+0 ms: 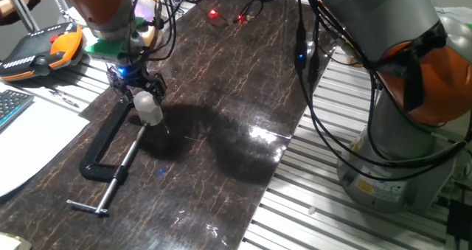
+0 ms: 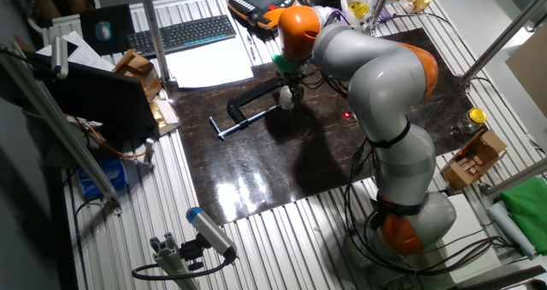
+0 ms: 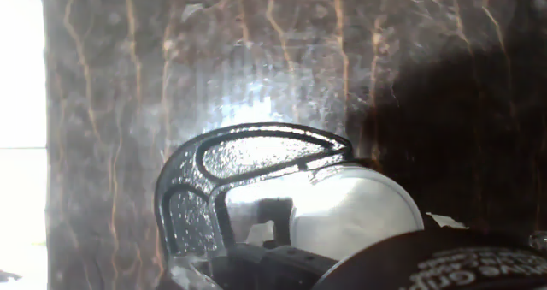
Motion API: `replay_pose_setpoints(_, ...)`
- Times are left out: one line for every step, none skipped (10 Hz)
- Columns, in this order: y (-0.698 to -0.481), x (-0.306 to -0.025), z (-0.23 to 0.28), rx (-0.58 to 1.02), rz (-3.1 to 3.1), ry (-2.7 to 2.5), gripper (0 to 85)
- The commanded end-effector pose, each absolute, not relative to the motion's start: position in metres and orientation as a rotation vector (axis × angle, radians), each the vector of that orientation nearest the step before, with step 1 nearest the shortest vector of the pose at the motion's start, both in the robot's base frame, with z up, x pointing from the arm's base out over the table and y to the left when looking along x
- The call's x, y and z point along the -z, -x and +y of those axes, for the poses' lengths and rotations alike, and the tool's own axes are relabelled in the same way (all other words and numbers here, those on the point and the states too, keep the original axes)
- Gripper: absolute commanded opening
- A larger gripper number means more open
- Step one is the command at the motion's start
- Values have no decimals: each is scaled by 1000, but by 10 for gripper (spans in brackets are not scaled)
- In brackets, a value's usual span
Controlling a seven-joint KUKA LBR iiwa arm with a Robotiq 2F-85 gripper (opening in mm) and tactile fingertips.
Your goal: Screw the lid onto the jar
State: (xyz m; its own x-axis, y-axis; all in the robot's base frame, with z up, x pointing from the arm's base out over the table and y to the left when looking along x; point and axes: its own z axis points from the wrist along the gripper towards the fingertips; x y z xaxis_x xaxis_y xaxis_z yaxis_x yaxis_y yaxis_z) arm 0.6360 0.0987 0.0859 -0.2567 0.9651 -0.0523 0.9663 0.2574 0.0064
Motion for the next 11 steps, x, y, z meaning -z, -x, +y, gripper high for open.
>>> replay_pose_setpoints(-636, -86, 99, 1, 2984, -778, 850)
replay_pose_setpoints(-636, -87, 99, 8, 2998, -679, 850)
replay_pose_setpoints(-636, -88, 98, 16, 3011, -594, 850)
replay_pose_setpoints(-636, -89, 98, 4, 3035, -468, 850)
replay_pose_setpoints(-636, -88, 99, 4, 3052, -346, 850)
replay_pose_setpoints(-636, -88, 99, 5, 3060, -246, 850)
replay_pose_setpoints(-636, -88, 98, 7, 3056, -179, 850)
replay_pose_setpoints(-636, -88, 98, 8, 3050, -116, 850)
replay_pose_setpoints(-635, -88, 98, 23, 3044, -52, 850)
replay_pose_setpoints(-635, -88, 98, 29, 3041, -14, 850)
replay_pose_setpoints(-635, -87, 98, 22, 3040, 21, 850)
